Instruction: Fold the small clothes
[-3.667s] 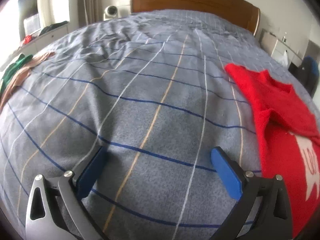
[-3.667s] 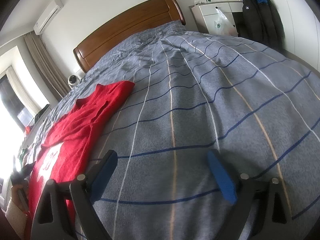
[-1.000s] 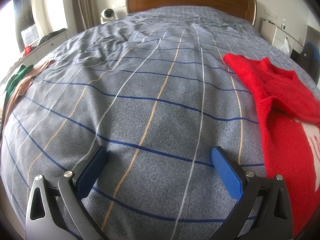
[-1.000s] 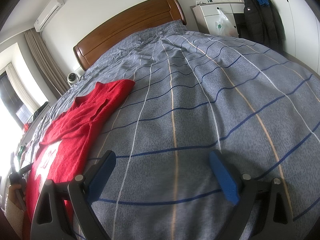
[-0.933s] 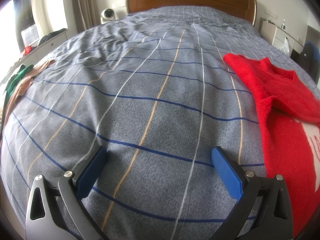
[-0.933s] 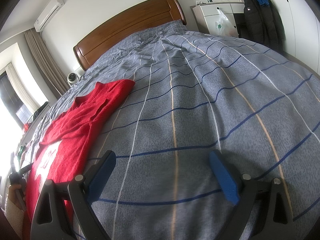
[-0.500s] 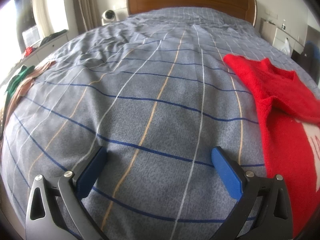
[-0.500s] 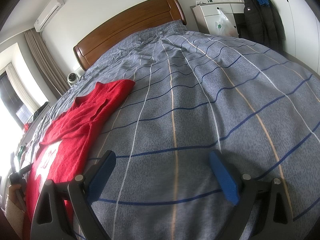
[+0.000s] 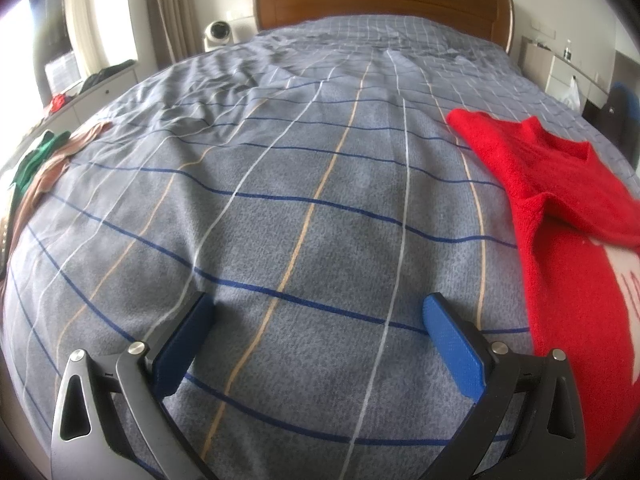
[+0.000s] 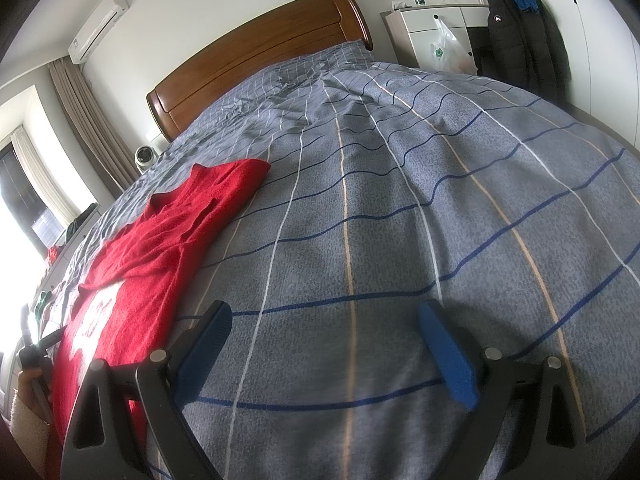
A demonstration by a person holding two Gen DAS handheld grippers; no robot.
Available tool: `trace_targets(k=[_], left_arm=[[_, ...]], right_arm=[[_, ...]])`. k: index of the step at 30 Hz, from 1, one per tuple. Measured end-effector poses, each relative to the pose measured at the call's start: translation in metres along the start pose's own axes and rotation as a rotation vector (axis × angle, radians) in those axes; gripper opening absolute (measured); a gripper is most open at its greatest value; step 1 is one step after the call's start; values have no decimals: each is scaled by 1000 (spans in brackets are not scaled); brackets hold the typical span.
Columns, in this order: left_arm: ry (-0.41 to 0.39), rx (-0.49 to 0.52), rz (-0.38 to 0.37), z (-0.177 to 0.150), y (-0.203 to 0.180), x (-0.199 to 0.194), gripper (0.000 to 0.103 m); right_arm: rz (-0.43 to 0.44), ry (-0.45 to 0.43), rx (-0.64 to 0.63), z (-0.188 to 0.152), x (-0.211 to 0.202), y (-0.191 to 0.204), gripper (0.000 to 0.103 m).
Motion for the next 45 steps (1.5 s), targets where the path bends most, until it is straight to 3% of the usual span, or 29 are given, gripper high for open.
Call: trace_targets(k=[9, 12, 15, 17, 21, 24, 26, 28, 30, 31, 32, 33, 35, 39, 45], left_arm=[[-5, -39, -102, 14, 16, 3, 102], [-19, -63, -182, 13, 25, -42, 101], [-35, -3, -295, -10, 5, -90, 102], [36, 42, -328, -39, -7, -104, 102], [230, 55, -419, -105, -31, -97, 101], [249, 137, -421, -123, -45, -92, 101], [246, 195, -418, -119, -51, -88, 92], [272, 205, -451, -116, -52, -82, 79], [292, 218, -455, -115, -48, -76, 64], [295, 222, -452, -113, -43, -73, 48], [306, 213, -470, -112, -38, -71, 20], [322, 193, -503, -112, -34, -69, 8], [336, 128, -556, -106, -18, -66, 7], [298, 105, -613, -83, 4, -79, 6], [147, 70, -724, 12, 22, -93, 6]], right_arm=[[20, 13, -15, 0, 2, 4, 100], [-24, 57, 2, 1, -17, 4, 99], [98, 43, -42, -10, -71, 25, 99], [153, 63, -96, -29, -101, 40, 99], [273, 283, -182, -108, -124, 75, 99], [289, 358, -252, -154, -127, 94, 99], [283, 362, -246, -168, -120, 96, 98], [279, 381, -199, -174, -108, 91, 92], [294, 416, -157, -178, -99, 87, 66], [312, 432, -154, -179, -96, 88, 56], [315, 441, -167, -181, -97, 89, 31], [301, 445, -187, -182, -97, 90, 6], [291, 440, -199, -185, -102, 90, 5], [309, 397, -175, -168, -121, 88, 5], [381, 211, -147, -97, -150, 92, 5]])
Point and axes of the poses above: each gripper's, at about its wrist camera, not at the fingertips, and x roughly the way its jaws point, y to its left, z to its top, the point moved 6 cm from there along x, roughly the way its jaws point, and after that the axes turned 9 degrees about -z, right-handed, at the moved point
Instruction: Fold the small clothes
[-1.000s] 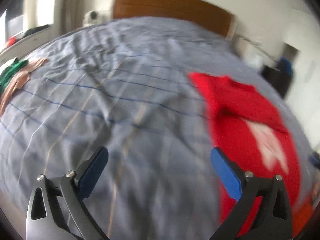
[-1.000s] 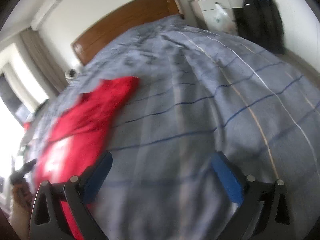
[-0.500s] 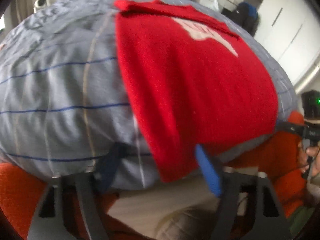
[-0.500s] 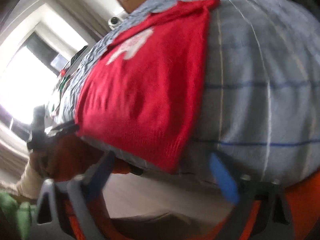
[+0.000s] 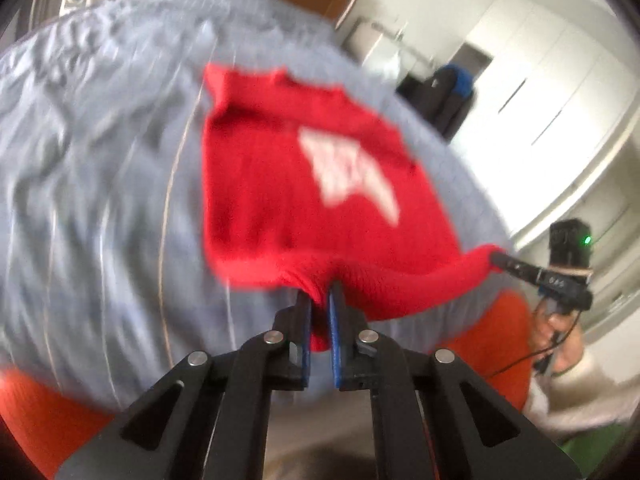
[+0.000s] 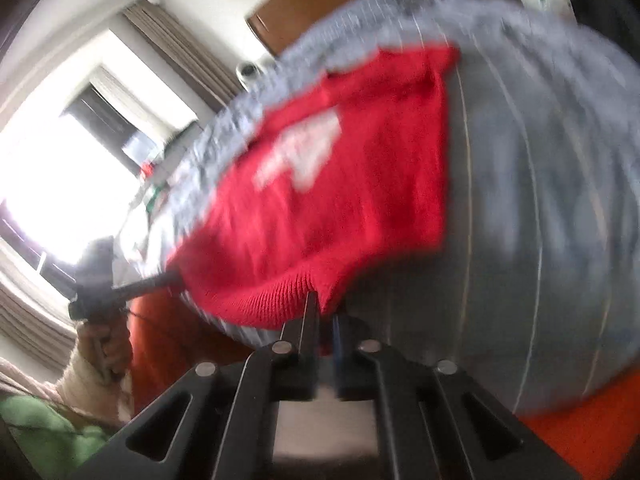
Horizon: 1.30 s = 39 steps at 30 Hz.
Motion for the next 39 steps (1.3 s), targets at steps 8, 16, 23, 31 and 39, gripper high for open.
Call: trace_targets(k=[8, 16, 23, 31, 39], left_arm=[[-159, -8, 87, 183, 12, 70, 3], [-167, -125, 302, 268, 93, 152, 14], [-238, -155, 346, 272, 101, 119, 72], [-36, 84, 368, 227, 64, 170, 92], [-117, 30, 452, 163, 62, 103, 94]], right_arm=[[-33, -192, 29, 154, 47, -31, 5], [-90, -152, 124, 268, 180, -70, 6], [-132, -137, 161, 272, 183, -84, 30], [-69, 14, -134, 225, 181, -9, 72], [-303, -87, -81, 146, 115, -63, 69]])
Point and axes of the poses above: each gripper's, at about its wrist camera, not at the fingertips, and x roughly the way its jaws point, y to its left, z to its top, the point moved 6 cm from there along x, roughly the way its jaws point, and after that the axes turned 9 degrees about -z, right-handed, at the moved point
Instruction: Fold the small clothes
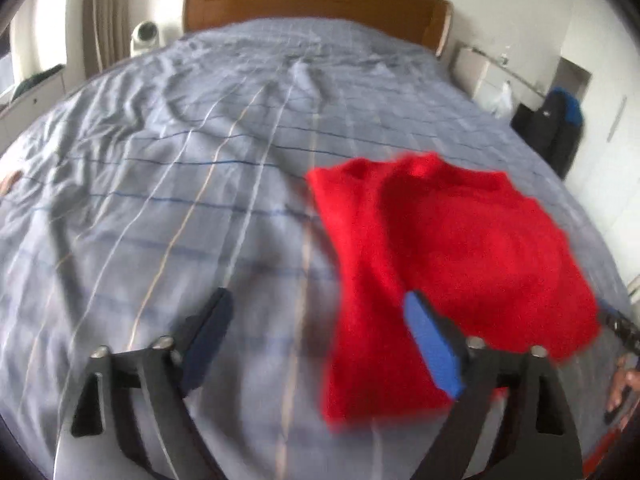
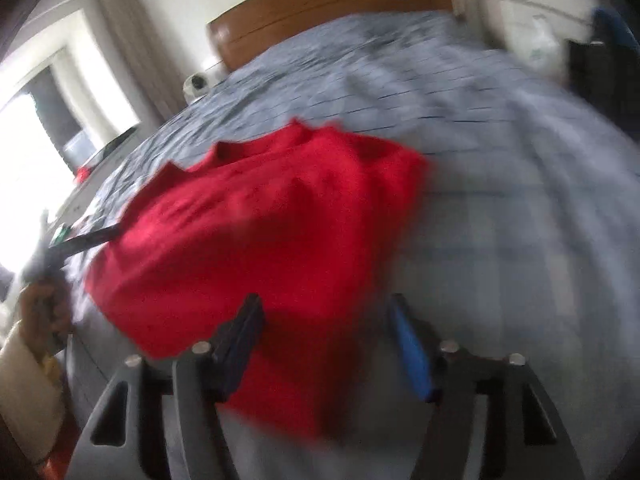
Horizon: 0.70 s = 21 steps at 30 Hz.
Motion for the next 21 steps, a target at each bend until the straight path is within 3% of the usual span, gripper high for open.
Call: trace_targets(k=[4, 6, 13, 21], left_arm=[[-37, 80, 34, -35, -55, -22, 100], [-35, 102, 55, -56, -73, -25, 101], [24, 38, 70, -86, -84, -14, 100], [22, 48, 73, -91, -90, -14, 101]], right_arm=[[22, -117, 26, -19, -28, -6, 79], [35, -117, 59, -26, -19, -7, 80], [135, -92, 182, -28, -6, -21, 80], [95, -91, 142, -29, 1, -14, 83]])
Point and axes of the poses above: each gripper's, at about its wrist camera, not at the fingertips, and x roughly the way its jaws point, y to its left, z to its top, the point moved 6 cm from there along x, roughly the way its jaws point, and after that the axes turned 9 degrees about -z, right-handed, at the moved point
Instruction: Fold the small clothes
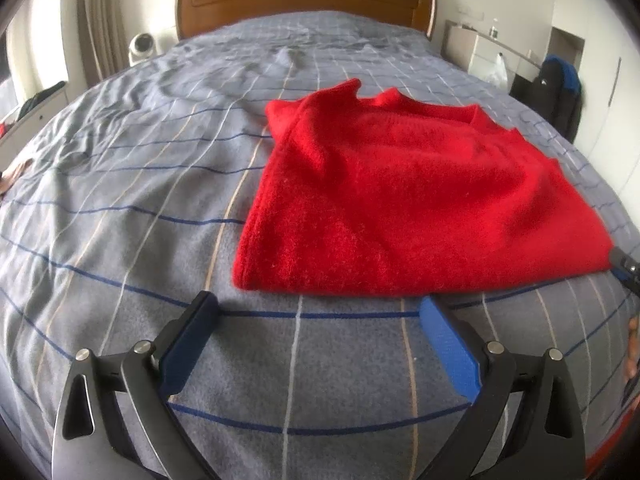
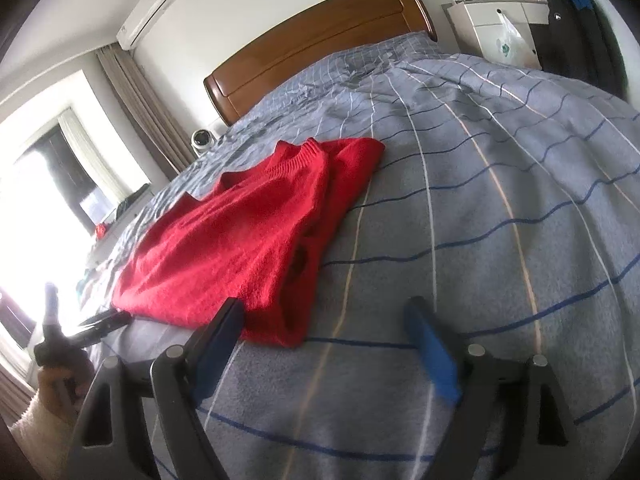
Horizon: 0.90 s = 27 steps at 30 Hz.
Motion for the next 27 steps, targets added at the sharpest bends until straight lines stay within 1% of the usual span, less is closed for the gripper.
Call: trace_targets(k=[6, 9, 10, 12, 14, 15, 16, 17, 18, 19, 20, 21, 22, 23, 24, 25, 27], left_arm=[[7, -12, -18, -3, 0, 1, 101], [-4, -37, -51, -3, 5, -11, 101], [-22, -59, -68, -3, 10, -19, 101], [-49, -88, -81, -2, 17, -31, 101], [-84, -113, -76, 0, 28, -45, 101], [-95, -119, -70, 0, 31, -49, 101], [-109, -125, -61, 0, 36, -55, 101], [-115, -130, -56, -1, 40, -59, 101], [-120, -138, -51, -2, 44, -62, 101], [-123, -147, -49, -4, 48, -65, 101], [-125, -155, -46, -5, 52, -68, 101], [-129, -163, -43, -5, 56, -71, 101], [-136, -173, -34, -5, 61, -74, 101], [-141, -180, -26, -5, 65, -75, 101], [-144, -188, -16, -5, 70, -76, 101], [-146, -195, -11, -4, 73, -77, 101], [-158, -208, -11, -2, 76, -79, 101]], right_arm=[[-5, -2, 1, 1, 1, 0, 83], [-25, 54, 5, 9, 3, 2, 83], [2, 75, 32, 17, 3, 2, 83], [46, 78, 100, 38, 6, 2, 83], [85, 124, 168, 58, 21, 2, 83], [78, 147, 192, 67, 31, 1, 83], [73, 159, 201, 74, 42, 3, 83], [88, 184, 197, 78, 53, 8, 83], [89, 242, 181, 78, 69, 13, 82], [43, 308, 161, 74, 84, 16, 78], [-4, 341, 146, 72, 93, 17, 50], [-16, 347, 146, 72, 96, 21, 24], [-23, 342, 155, 76, 94, 25, 19], [-44, 312, 154, 86, 86, 32, 17], [-45, 294, 150, 92, 81, 40, 16], [-38, 276, 140, 102, 74, 55, 16], [-26, 252, 89, 124, 66, 101, 15]])
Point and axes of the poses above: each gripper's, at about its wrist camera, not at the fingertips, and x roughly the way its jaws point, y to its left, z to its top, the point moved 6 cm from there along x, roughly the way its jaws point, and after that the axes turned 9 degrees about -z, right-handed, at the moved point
